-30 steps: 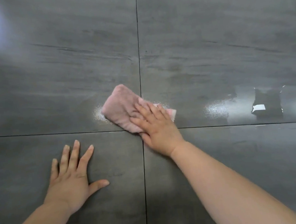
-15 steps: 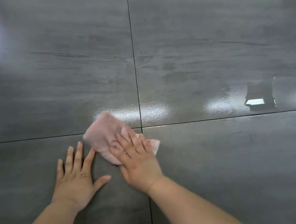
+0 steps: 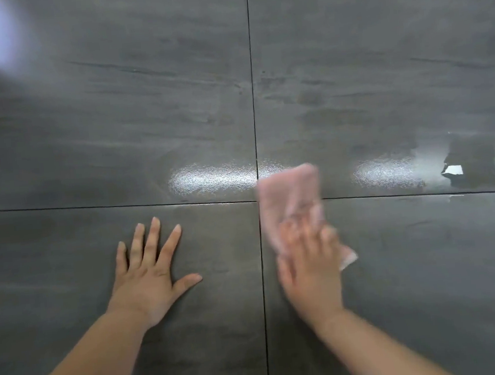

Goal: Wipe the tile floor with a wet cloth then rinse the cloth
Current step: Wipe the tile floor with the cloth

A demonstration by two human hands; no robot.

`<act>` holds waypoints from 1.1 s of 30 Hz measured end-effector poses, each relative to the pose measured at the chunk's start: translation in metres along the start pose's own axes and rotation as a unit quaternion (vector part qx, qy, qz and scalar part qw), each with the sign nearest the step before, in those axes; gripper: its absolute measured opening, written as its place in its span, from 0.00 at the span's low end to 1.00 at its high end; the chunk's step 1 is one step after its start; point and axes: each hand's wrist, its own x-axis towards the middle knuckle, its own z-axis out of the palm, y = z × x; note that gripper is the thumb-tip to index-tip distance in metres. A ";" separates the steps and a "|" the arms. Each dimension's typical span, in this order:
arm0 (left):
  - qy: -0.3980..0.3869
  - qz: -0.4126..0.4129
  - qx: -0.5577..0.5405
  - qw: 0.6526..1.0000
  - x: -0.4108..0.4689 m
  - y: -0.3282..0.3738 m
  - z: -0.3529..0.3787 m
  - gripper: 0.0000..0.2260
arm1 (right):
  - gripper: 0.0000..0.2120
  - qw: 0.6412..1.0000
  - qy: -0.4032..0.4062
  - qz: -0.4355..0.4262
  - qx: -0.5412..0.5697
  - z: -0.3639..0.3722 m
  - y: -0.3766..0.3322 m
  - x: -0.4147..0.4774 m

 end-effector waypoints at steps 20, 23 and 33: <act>0.006 0.029 -0.045 0.999 0.000 -0.007 0.002 0.53 | 0.24 0.990 -0.044 -0.133 -0.001 0.012 -0.044 0.039; 0.013 0.028 -0.048 0.998 -0.001 -0.008 0.002 0.52 | 0.24 0.990 -0.065 -0.126 -0.017 0.005 -0.002 0.051; 0.045 0.052 0.051 0.996 -0.012 0.004 -0.018 0.23 | 0.17 0.970 -0.186 0.154 0.040 -0.081 0.039 0.086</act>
